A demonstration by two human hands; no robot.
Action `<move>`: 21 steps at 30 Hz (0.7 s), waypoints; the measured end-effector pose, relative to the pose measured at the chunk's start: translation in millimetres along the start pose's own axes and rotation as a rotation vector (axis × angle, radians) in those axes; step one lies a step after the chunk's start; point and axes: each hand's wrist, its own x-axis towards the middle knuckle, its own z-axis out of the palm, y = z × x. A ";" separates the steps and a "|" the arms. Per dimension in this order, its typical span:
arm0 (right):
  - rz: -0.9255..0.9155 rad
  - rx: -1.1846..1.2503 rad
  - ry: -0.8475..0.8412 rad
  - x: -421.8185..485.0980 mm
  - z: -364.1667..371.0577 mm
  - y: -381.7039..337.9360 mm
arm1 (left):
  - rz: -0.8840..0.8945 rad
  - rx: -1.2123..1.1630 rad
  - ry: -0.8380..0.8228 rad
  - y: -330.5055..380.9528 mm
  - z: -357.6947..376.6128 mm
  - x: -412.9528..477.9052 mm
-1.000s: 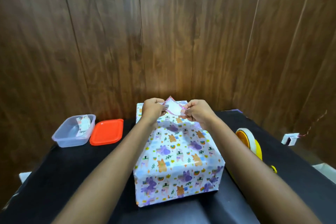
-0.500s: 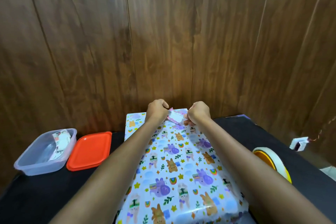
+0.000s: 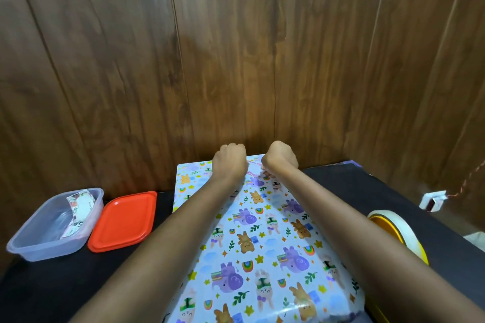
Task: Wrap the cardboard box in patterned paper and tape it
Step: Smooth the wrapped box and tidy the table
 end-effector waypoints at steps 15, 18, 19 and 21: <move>-0.596 -0.484 -0.227 -21.5 -1.5 11.0 | 0.406 -0.012 -0.229 -31.1 8.2 -2.5; -0.540 -0.540 -0.427 -25.3 6.4 15.5 | 0.382 0.005 -0.370 -34.7 4.9 -7.4; -0.531 -0.556 -0.440 -27.9 6.8 18.3 | 0.388 0.058 -0.389 -35.6 4.5 -8.3; -0.491 -0.578 -0.436 -32.9 5.3 22.2 | 0.364 0.152 -0.434 -35.7 2.5 -11.2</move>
